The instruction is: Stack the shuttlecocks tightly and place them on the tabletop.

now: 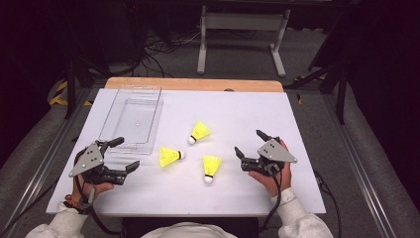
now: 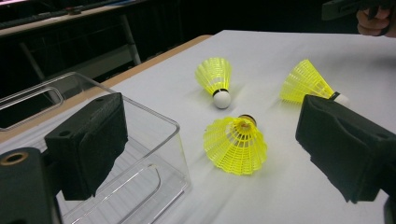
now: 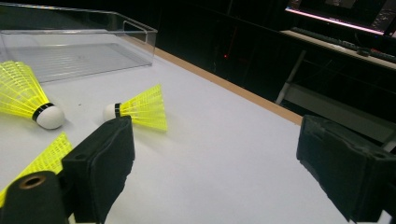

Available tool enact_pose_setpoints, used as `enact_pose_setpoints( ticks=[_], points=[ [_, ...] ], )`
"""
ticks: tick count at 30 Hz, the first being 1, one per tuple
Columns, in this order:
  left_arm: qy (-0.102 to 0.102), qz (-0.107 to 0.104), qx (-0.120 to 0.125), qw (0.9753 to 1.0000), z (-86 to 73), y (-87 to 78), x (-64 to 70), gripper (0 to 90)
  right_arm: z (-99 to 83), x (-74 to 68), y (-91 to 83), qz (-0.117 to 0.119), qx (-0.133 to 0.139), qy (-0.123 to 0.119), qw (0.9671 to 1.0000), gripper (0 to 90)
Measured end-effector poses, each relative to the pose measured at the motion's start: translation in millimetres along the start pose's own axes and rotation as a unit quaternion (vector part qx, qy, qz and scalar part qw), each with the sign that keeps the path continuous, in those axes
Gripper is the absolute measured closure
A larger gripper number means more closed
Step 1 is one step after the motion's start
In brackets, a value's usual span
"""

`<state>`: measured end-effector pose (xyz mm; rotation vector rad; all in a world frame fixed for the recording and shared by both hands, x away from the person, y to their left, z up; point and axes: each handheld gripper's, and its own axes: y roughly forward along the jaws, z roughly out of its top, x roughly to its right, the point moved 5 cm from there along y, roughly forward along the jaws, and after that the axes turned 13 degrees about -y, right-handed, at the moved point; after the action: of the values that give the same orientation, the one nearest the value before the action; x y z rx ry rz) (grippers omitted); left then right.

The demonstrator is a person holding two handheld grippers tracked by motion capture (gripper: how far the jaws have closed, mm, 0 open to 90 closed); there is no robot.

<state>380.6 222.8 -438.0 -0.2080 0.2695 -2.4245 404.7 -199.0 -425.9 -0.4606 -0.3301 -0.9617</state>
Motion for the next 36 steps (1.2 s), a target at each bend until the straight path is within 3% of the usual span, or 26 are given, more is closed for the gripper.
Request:
enact_pose_setpoints(
  ticks=[10, 19, 26, 28, 36],
  points=[
    [0.015, -0.018, -0.031, 0.9993, -9.3, 11.2, 9.9, 10.4, -4.1, 5.0, 1.4, 0.0, -0.011, 0.003, 0.9999, 12.4],
    [0.02, -0.032, -0.05, 0.9981, -13.7, 20.9, 17.1, 14.4, -3.9, 1.5, 2.0, -0.002, -0.021, -0.011, 0.9997, 13.1],
    [0.03, -0.044, -0.082, 0.9953, -21.2, 34.5, 26.1, 18.8, -6.7, 3.3, 1.8, -0.002, -0.024, -0.011, 0.9996, 14.1],
    [0.041, -0.051, -0.098, 0.9931, -24.6, 40.0, 31.8, 19.7, -7.3, 2.3, 3.0, 0.001, -0.029, -0.014, 0.9995, 14.2],
    [0.043, -0.055, -0.122, 0.99, -28.6, 57.1, 38.3, 24.9, -9.1, -1.1, 6.5, 0.009, -0.039, -0.021, 0.999, 14.8]
  ],
)
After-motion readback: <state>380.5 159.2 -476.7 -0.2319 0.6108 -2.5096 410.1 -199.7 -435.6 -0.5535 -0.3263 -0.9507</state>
